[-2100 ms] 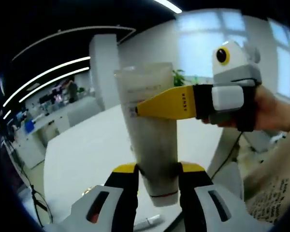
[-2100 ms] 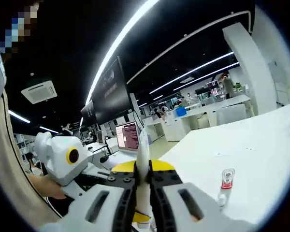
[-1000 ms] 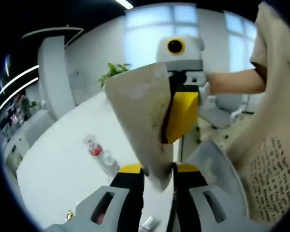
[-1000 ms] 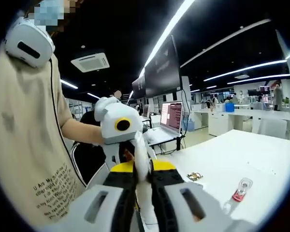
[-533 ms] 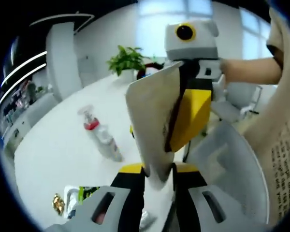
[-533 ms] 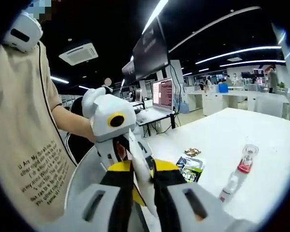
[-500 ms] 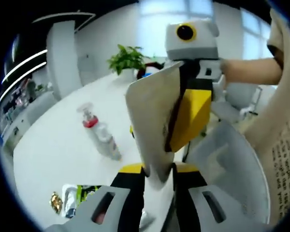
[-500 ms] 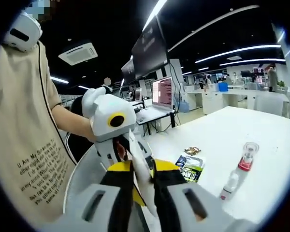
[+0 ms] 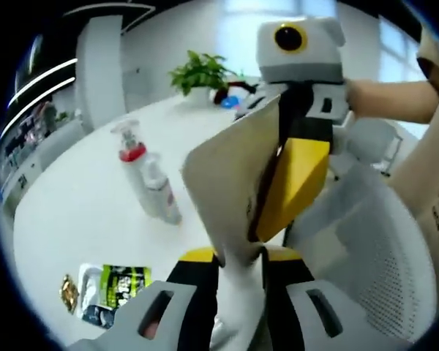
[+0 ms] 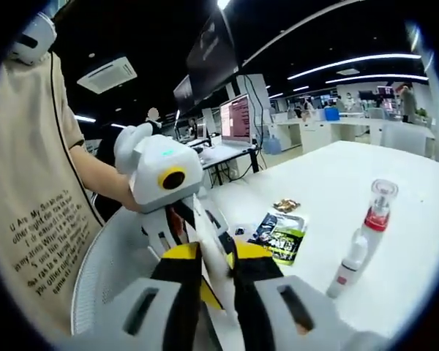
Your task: Arrange the skincare products in the storage area until every visible bottle or jar stands upright without overlapping.
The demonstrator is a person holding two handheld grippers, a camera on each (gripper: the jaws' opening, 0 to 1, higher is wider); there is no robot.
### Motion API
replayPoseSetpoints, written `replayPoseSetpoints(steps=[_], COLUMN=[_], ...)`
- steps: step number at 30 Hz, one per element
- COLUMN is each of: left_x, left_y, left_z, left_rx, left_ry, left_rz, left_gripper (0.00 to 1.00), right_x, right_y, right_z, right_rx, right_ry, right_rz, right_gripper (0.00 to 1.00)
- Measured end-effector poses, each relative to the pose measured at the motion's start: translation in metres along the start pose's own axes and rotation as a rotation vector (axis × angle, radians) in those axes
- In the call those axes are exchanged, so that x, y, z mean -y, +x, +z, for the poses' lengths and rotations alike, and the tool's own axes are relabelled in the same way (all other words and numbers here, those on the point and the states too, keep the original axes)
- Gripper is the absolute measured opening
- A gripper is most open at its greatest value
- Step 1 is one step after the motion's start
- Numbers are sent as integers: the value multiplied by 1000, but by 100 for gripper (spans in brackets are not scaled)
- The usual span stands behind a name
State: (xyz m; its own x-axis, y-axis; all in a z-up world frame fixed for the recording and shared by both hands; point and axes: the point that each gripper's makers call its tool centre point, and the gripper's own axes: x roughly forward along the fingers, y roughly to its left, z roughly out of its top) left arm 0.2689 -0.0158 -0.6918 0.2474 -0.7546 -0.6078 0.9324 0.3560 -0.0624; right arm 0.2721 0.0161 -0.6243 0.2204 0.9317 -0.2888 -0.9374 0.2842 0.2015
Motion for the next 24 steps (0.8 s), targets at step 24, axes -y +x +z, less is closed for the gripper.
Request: replayPoseSetpoints(steps=[24], left_x=[-20], left_y=[10], left_z=[-7], left_rx=[-28], left_ry=[31], left_rz=[-10], left_gripper=[17], right_x=[23], right_y=[7], right_z=[-8], right_rx=[-25], right_ry=[42], right_rz=[-70], right_gripper=[22])
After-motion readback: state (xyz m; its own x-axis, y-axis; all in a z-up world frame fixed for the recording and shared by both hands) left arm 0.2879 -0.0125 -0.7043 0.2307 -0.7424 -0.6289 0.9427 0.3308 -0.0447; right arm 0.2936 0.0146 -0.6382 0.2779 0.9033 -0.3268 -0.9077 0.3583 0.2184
